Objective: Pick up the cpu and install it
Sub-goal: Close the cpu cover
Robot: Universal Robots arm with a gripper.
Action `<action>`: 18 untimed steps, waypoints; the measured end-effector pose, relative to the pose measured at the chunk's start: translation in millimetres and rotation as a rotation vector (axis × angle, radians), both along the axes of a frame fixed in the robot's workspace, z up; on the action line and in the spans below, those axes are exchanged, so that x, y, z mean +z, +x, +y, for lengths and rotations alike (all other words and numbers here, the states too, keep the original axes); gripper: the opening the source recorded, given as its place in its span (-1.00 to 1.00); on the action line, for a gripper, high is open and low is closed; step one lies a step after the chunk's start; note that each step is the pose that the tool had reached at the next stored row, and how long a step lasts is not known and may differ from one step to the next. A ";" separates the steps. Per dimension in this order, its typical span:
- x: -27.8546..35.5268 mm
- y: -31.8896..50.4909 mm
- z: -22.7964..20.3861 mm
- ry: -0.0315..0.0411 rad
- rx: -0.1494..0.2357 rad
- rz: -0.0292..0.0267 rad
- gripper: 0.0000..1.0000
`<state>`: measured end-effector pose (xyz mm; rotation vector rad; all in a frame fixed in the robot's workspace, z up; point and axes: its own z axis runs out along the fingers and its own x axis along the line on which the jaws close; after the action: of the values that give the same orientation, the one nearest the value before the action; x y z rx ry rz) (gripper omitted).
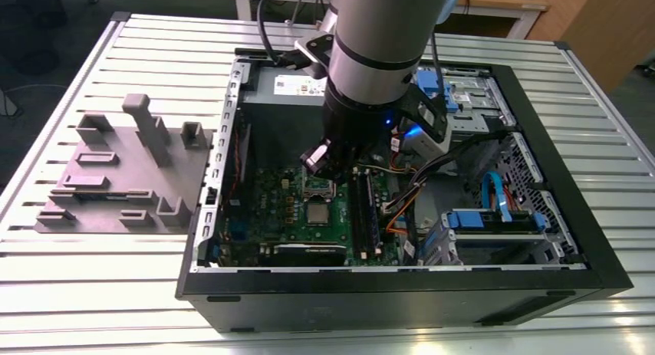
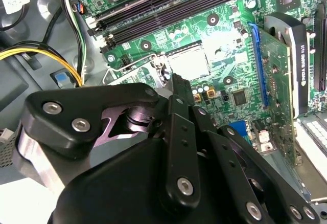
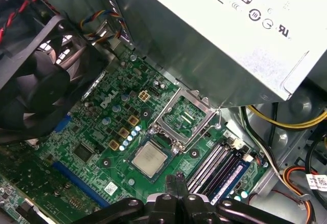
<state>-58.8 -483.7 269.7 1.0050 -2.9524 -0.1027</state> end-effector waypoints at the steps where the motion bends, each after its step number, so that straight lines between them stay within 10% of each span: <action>1: -0.2 0.0 0.0 0.0001 0.001 -0.0001 -0.80; 7: -2.2 0.1 0.1 0.0329 0.006 -0.0002 -0.80; 16: -8.9 6.5 3.4 0.0336 0.025 0.0005 -0.80; 18: -9.7 7.5 3.5 0.0434 0.035 0.0004 -0.80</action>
<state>-51.4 -480.1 260.0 1.0608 -2.9430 -0.1670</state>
